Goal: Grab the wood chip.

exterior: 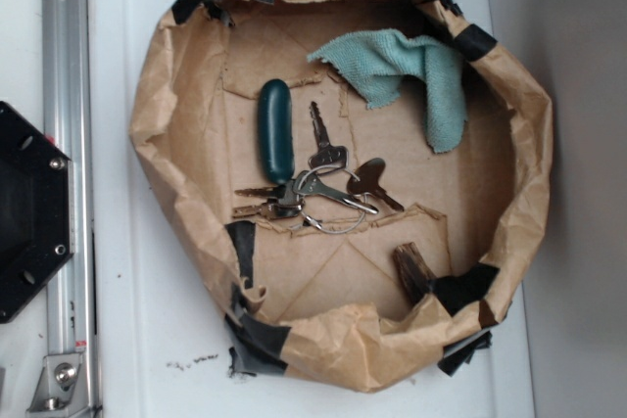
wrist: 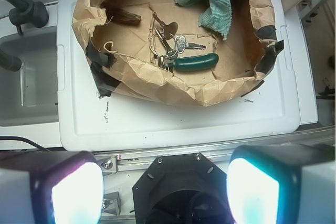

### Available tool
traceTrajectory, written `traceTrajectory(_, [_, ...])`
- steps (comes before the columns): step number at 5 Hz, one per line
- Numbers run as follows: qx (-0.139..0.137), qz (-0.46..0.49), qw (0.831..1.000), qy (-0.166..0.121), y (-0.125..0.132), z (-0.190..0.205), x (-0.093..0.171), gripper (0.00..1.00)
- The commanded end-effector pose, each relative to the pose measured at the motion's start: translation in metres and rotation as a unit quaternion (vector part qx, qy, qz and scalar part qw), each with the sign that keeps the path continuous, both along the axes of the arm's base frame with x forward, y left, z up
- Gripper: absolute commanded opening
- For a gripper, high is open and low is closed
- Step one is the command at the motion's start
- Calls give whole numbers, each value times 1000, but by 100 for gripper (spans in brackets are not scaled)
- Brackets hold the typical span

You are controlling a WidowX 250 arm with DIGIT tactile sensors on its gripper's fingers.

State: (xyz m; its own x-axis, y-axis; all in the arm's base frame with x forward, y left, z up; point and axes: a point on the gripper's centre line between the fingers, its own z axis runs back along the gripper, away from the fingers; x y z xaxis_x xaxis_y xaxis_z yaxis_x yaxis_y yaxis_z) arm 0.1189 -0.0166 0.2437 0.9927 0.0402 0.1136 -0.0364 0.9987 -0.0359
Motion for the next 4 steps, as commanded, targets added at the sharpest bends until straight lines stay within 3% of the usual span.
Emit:
traceTrajectory(1, [0,0,1000,0,0,0,0,100])
traceTrajectory(2, [73,-30,997,8,2,-21,46,100])
traceTrajectory(3, [81,-65,994,18,10,-44,85,100])
traceTrajectory(4, [72,-120,990,13,8,-61,103,100])
